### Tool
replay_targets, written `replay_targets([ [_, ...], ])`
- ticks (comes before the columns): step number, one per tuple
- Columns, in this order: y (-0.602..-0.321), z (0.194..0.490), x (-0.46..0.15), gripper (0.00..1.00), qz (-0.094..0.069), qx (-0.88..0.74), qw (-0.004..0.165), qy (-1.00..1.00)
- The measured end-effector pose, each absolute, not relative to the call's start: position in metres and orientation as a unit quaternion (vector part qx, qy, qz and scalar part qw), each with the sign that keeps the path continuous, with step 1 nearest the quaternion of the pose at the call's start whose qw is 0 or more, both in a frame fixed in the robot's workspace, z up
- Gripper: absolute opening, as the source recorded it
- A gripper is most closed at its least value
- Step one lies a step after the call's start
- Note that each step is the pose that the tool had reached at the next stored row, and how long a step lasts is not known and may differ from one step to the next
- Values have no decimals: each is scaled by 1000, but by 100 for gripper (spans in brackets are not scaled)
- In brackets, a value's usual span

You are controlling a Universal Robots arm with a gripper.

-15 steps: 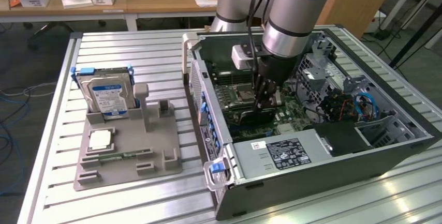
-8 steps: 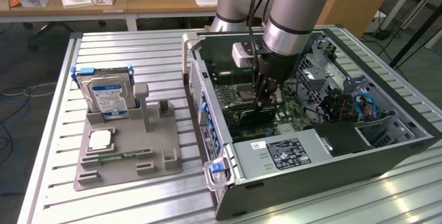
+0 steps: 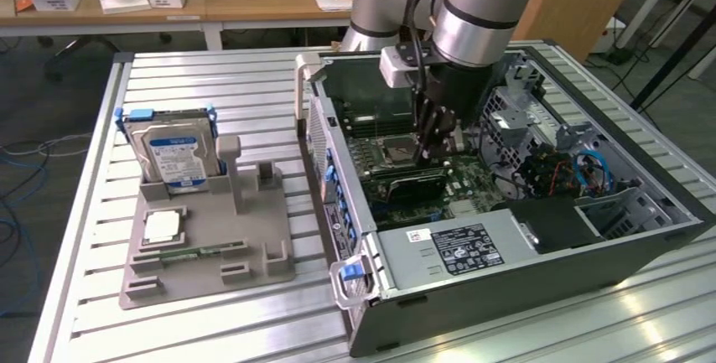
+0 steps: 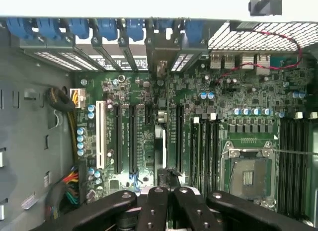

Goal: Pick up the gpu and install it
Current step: 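Press down on the gpu until it lock into place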

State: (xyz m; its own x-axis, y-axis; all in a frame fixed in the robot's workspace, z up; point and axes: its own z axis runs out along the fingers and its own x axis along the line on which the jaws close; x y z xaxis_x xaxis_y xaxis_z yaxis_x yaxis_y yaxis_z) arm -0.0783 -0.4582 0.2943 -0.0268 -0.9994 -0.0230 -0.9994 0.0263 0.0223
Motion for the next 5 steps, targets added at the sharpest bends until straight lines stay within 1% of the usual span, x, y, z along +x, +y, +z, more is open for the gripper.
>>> replay_targets([
  [5,-458,294,-78,11,16,-698,0,716],
])
